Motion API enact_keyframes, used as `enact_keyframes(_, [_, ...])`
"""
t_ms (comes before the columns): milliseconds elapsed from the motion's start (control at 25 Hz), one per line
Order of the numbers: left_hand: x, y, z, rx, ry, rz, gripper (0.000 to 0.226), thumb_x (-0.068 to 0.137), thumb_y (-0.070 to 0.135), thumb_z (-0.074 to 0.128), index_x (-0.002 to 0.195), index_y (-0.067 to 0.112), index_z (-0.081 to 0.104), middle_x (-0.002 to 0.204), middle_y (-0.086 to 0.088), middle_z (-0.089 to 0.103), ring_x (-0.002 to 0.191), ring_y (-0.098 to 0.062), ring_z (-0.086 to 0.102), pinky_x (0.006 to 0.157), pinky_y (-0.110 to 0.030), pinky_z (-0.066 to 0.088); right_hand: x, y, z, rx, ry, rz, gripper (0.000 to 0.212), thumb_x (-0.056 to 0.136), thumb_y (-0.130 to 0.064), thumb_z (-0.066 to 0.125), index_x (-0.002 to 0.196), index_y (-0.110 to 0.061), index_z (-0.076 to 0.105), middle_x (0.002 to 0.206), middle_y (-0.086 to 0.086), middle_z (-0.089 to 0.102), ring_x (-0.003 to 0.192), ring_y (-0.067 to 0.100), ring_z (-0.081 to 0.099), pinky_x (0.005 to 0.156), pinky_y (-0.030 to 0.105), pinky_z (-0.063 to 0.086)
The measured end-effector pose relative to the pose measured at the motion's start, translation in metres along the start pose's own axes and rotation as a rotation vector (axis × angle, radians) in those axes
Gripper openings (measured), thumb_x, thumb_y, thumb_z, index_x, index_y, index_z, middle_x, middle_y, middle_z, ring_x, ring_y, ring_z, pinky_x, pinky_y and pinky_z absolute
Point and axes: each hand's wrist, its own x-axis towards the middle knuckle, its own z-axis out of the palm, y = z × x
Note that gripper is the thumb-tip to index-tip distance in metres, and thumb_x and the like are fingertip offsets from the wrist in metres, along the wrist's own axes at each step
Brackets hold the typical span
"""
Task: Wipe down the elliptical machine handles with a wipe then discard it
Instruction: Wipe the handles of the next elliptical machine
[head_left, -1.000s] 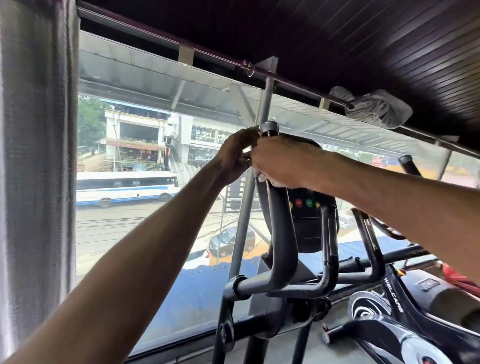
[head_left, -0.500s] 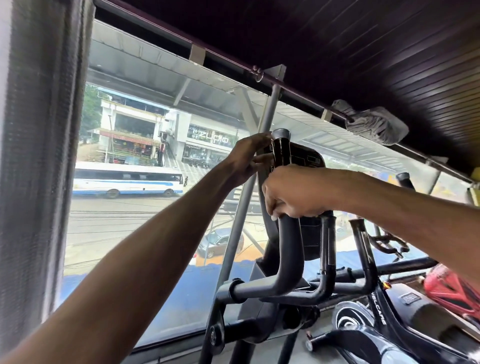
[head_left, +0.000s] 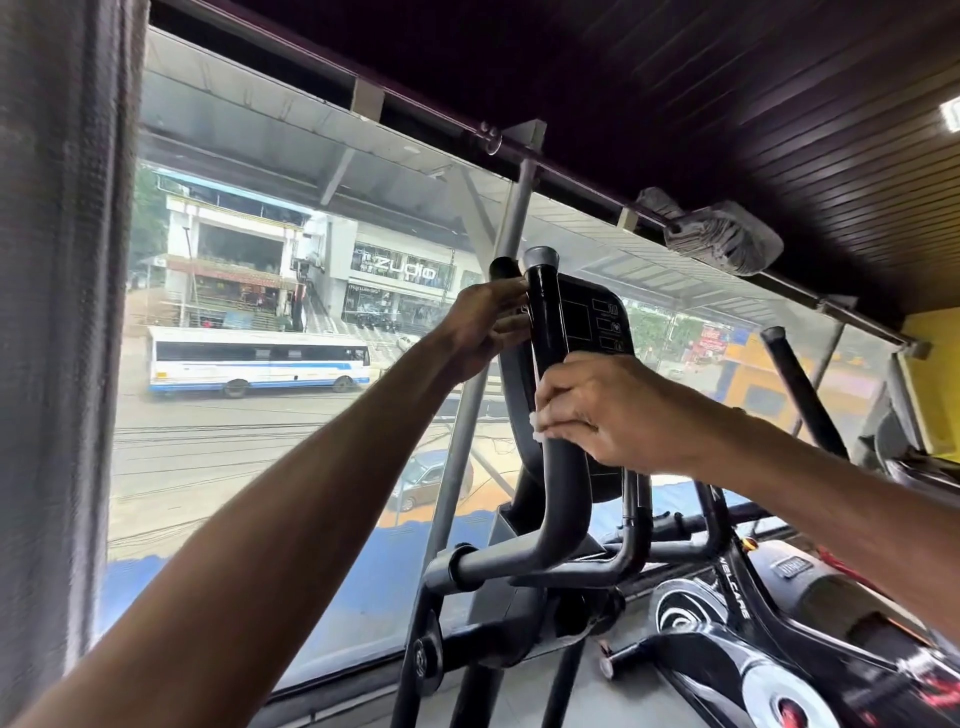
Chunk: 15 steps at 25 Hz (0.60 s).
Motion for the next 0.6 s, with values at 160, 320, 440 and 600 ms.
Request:
enact_keyframes(160, [-0.001, -0.001, -0.002, -0.018, -0.005, 0.006, 0.025, 0.101, 0.008, 0.054, 0.124, 0.008, 0.065, 0.104, -0.005, 0.072, 0.077, -0.016, 0.069, 0.071, -0.028, 0.058, -0.008, -0.001, -0.001, 0.077, 0.115, 0.084, 0.012, 0.086, -0.017, 0.078, 0.097, -0.012, 0.080, 0.094, -0.004, 0.068, 0.084, 0.009, 0.064, 0.084, 0.015, 0.051])
enact_keyframes(320, [0.003, 0.002, -0.002, -0.023, 0.021, 0.047, 0.029, 0.101, 0.008, 0.056, 0.129, 0.012, 0.061, 0.102, -0.008, 0.068, 0.081, -0.022, 0.064, 0.070, -0.031, 0.056, -0.008, 0.006, 0.002, 0.083, 0.202, 0.120, 0.013, 0.087, -0.017, 0.075, 0.098, -0.009, 0.079, 0.094, -0.002, 0.067, 0.082, 0.009, 0.065, 0.080, 0.019, 0.054])
enact_keyframes(440, [0.008, 0.006, -0.001, 0.025, 0.029, 0.063, 0.033, 0.102, 0.013, 0.058, 0.135, 0.014, 0.059, 0.100, -0.009, 0.068, 0.079, -0.023, 0.067, 0.070, -0.035, 0.058, -0.011, 0.012, 0.003, 0.163, 0.211, 0.144, 0.014, 0.086, -0.016, 0.076, 0.099, -0.011, 0.079, 0.096, -0.004, 0.068, 0.084, 0.006, 0.066, 0.079, 0.022, 0.056])
enact_keyframes(600, [0.011, 0.010, 0.003, 0.073, 0.026, 0.085, 0.026, 0.101, 0.025, 0.064, 0.124, 0.014, 0.058, 0.099, -0.010, 0.068, 0.071, -0.020, 0.071, 0.062, -0.032, 0.058, -0.014, 0.014, 0.008, 0.236, 0.255, 0.199, 0.011, 0.085, -0.013, 0.079, 0.096, -0.012, 0.079, 0.095, -0.006, 0.068, 0.087, 0.007, 0.067, 0.081, 0.025, 0.055])
